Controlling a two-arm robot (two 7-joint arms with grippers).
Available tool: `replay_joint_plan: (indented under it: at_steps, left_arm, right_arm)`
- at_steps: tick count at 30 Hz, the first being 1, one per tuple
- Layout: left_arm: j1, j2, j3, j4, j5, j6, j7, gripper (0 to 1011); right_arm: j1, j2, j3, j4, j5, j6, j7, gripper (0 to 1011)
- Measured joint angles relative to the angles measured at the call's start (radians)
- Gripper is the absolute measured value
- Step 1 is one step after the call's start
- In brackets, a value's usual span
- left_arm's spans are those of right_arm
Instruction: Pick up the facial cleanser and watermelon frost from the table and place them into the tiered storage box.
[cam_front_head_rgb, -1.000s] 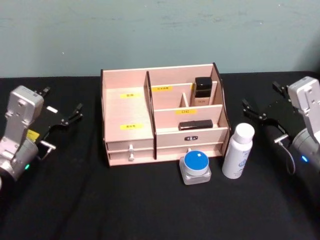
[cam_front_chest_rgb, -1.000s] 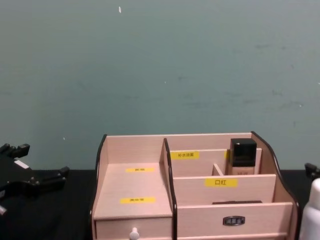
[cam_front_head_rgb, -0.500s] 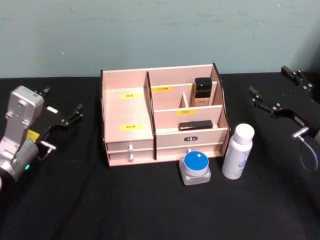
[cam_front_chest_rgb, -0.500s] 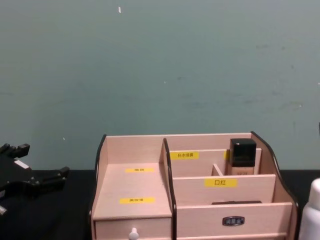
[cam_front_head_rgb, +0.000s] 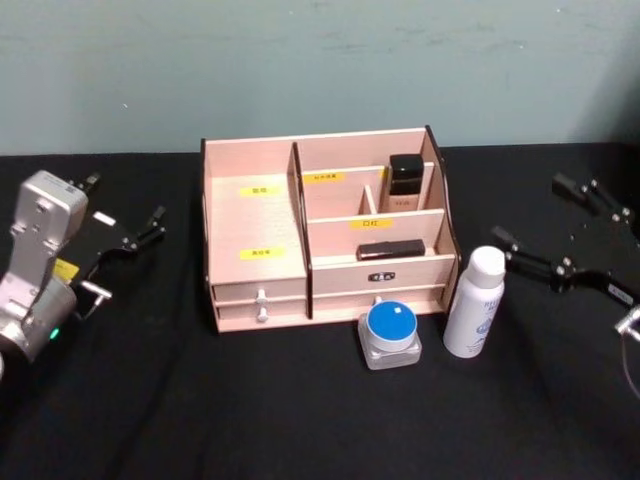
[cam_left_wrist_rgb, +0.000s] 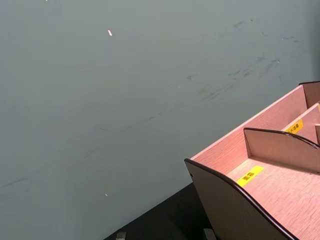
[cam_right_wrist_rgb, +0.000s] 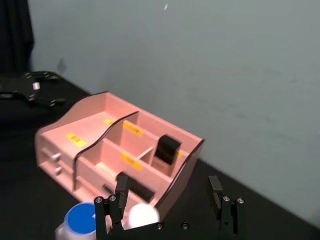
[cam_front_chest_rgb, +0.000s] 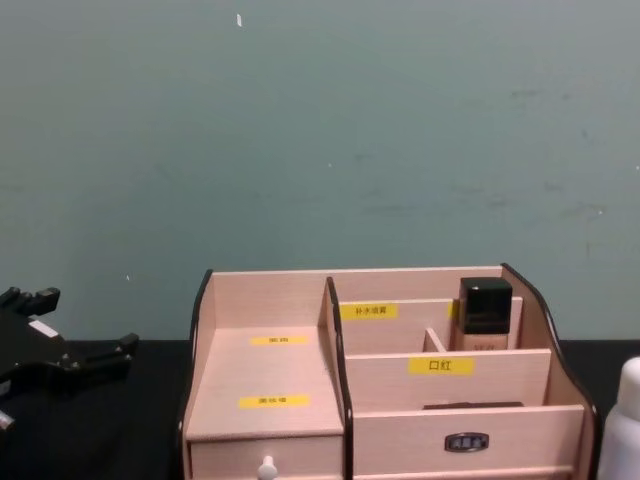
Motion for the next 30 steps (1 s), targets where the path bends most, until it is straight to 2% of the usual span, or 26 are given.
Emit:
replay_joint_plan:
  at_steps: [4, 9, 19, 30]
  left_arm:
    - [0.000, 0.000, 0.000, 0.000, 0.000, 0.000, 0.000, 1001]
    - [0.000, 0.000, 0.000, 0.000, 0.000, 0.000, 0.000, 1001]
    - [0.000, 0.000, 0.000, 0.000, 0.000, 0.000, 0.000, 1001]
    - [0.000, 0.000, 0.000, 0.000, 0.000, 0.000, 0.000, 1001]
  right_arm:
    - [-0.040, 0.018, 0.015, -0.027, 0.026, 0.044, 0.029, 1000]
    - [-0.044, 0.021, 0.003, -0.022, 0.032, 0.093, 0.052, 1000]
    - [0.009, -0.015, -0.049, 0.040, 0.024, 0.193, 0.092, 1000]
    - [0.042, -0.058, -0.065, 0.088, 0.006, 0.231, 0.121, 1000]
